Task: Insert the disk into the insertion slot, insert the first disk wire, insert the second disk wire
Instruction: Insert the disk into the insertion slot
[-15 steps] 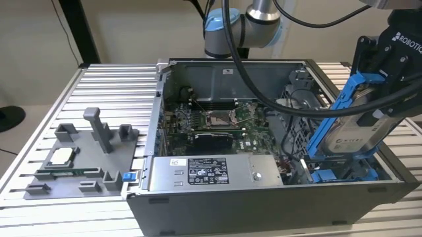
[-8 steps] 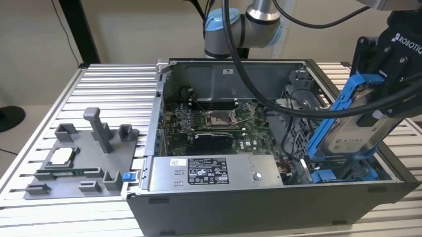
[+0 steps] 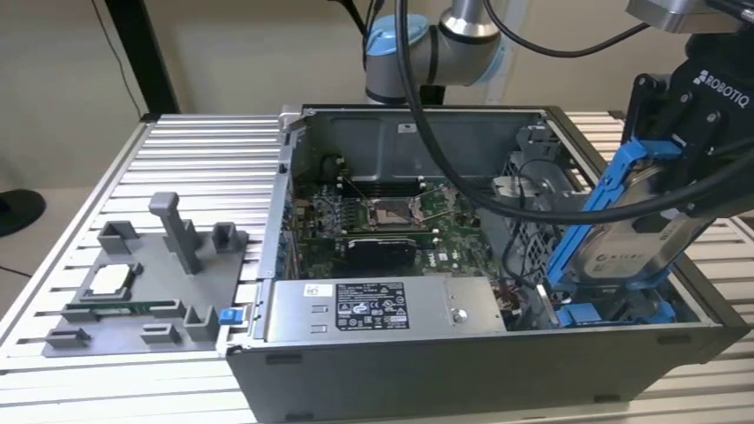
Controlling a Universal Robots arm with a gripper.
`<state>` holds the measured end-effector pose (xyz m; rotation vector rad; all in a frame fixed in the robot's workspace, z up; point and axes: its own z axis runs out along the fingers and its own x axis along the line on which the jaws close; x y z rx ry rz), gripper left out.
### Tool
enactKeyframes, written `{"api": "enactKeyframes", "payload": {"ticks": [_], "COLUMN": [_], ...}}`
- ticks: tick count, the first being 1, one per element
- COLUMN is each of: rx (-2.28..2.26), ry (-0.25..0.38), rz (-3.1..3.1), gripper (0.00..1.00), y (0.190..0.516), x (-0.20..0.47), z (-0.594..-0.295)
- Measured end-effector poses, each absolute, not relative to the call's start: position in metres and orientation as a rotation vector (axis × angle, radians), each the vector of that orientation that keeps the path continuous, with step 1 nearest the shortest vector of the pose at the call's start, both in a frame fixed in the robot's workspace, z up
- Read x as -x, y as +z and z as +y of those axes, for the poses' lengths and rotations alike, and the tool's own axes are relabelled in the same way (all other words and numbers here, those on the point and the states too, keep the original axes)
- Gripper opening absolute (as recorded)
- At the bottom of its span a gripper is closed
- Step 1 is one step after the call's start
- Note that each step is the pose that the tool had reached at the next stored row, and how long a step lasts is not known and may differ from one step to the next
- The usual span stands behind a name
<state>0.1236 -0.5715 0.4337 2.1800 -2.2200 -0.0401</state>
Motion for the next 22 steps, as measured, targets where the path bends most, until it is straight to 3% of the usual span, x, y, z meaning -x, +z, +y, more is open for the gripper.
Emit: {"api": "enactKeyframes", "payload": {"ticks": [22], "rx": [-2.180], "ry": [-0.039], "rz": [-2.220], "gripper": [0.00], "y": [0.4256], "x": [-0.1295], "z": [-0.5697]}}
